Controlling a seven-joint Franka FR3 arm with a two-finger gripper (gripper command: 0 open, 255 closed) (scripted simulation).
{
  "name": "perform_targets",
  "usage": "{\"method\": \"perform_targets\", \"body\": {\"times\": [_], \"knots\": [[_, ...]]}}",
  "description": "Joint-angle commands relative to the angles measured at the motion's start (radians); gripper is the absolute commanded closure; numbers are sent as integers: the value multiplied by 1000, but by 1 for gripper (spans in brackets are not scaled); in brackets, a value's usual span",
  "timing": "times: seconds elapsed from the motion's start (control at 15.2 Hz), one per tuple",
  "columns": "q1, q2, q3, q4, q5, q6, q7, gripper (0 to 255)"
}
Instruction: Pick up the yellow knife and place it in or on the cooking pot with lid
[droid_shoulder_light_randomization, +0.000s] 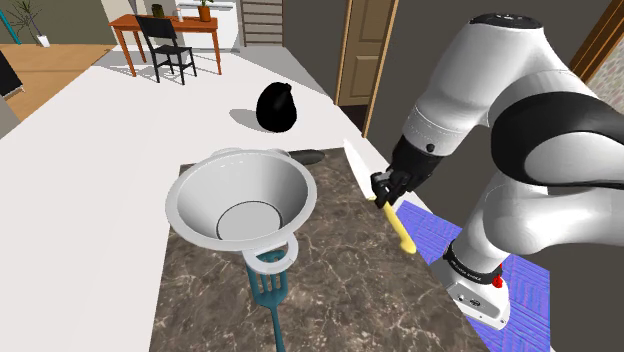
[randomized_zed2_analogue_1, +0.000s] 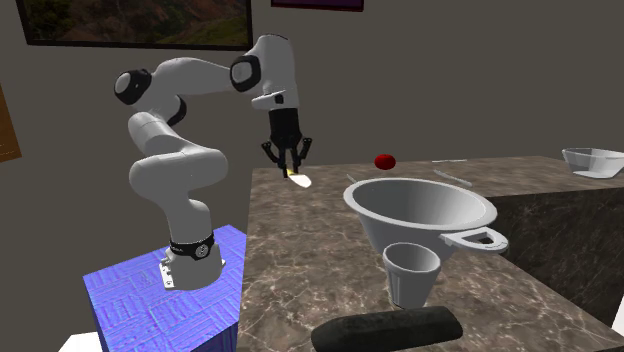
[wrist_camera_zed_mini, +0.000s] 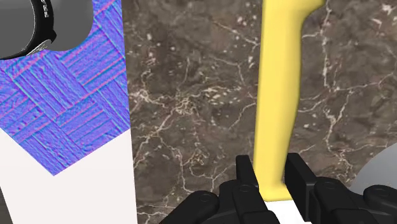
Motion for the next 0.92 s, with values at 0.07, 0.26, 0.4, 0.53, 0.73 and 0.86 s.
{"method": "perform_targets", "body": {"times": [0.07, 0.26, 0.4, 0.53, 0.73, 0.86], "knots": [[-12, 10, -18, 41, -18, -31, -2, 255], [-22, 19, -35, 83, -35, -63, -2, 255], [-28, 26, -46, 111, -46, -84, -3, 255], [-31, 30, -51, 125, -51, -95, -3, 255], [-84, 155, 5, 200, -41, -28, 10, 255], [-123, 237, 45, 255, -40, 10, 22, 255]]}}
